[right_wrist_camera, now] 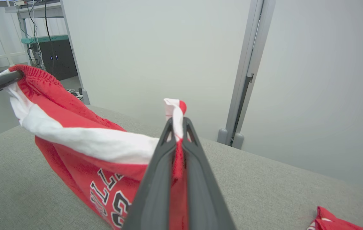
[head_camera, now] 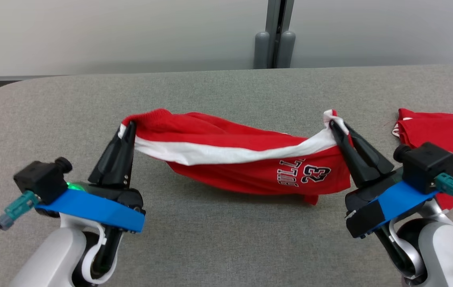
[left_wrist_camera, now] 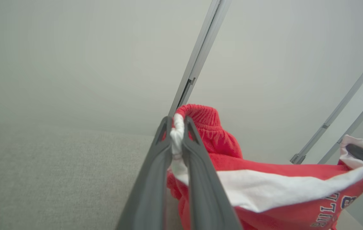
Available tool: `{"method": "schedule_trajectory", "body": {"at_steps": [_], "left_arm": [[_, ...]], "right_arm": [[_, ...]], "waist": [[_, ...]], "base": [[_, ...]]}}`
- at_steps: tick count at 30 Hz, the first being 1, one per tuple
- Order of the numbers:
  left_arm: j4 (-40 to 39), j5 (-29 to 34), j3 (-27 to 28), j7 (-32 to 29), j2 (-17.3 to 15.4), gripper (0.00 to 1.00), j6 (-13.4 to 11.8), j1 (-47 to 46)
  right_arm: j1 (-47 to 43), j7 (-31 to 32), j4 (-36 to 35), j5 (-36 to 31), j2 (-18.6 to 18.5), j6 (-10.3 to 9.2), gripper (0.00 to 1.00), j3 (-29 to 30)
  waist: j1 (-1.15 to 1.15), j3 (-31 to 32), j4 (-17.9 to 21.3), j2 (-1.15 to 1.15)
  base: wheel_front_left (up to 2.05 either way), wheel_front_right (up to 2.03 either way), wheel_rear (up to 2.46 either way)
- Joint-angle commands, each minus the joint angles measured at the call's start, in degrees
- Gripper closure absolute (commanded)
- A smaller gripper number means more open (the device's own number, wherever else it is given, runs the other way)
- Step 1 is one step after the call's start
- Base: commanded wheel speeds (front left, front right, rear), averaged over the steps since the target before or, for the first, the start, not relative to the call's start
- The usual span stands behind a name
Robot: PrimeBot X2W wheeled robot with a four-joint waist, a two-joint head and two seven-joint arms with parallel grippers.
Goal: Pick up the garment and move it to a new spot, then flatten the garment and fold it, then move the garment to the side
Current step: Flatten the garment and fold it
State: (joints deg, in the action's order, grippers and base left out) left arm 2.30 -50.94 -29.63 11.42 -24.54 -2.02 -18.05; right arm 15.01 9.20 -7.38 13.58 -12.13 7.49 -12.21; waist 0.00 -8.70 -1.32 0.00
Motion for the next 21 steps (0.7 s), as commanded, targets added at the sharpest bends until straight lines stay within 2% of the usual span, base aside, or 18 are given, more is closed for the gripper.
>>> {"method": "schedule_trajectory", "body": {"at_steps": [1,14,18,21], "left_arm": [[-1.8,0.1,0.8,-0.5,-0.6,1.0,-0.5,-1.5],[-25.4,1.2,5.7,-10.5,-8.0,1.0,-7.6,-8.5],[-28.7,1.8,6.3,-13.4,-9.9,1.0,-9.2,-10.2],[-28.6,1.3,6.0,-14.9,-10.0,1.0,-9.6,-11.3]], "right_arm": [[-0.5,-0.6,-1.3,-0.2,0.6,0.0,1.0,0.7],[1.2,-1.8,-16.2,-3.1,4.6,0.0,1.0,9.3],[1.0,-1.1,-18.5,-3.1,6.0,0.0,1.0,11.5],[1.5,-0.7,-17.6,-2.1,6.7,0.0,1.0,11.7]], "waist": [[0.0,0.5,0.4,0.0],[0.0,3.1,2.3,0.0],[0.0,2.6,2.8,0.0],[0.0,1.3,3.1,0.0]], "base": [[0.0,0.0,0.0],[0.0,0.0,0.0],[0.0,0.0,0.0],[0.0,0.0,0.0]]}}
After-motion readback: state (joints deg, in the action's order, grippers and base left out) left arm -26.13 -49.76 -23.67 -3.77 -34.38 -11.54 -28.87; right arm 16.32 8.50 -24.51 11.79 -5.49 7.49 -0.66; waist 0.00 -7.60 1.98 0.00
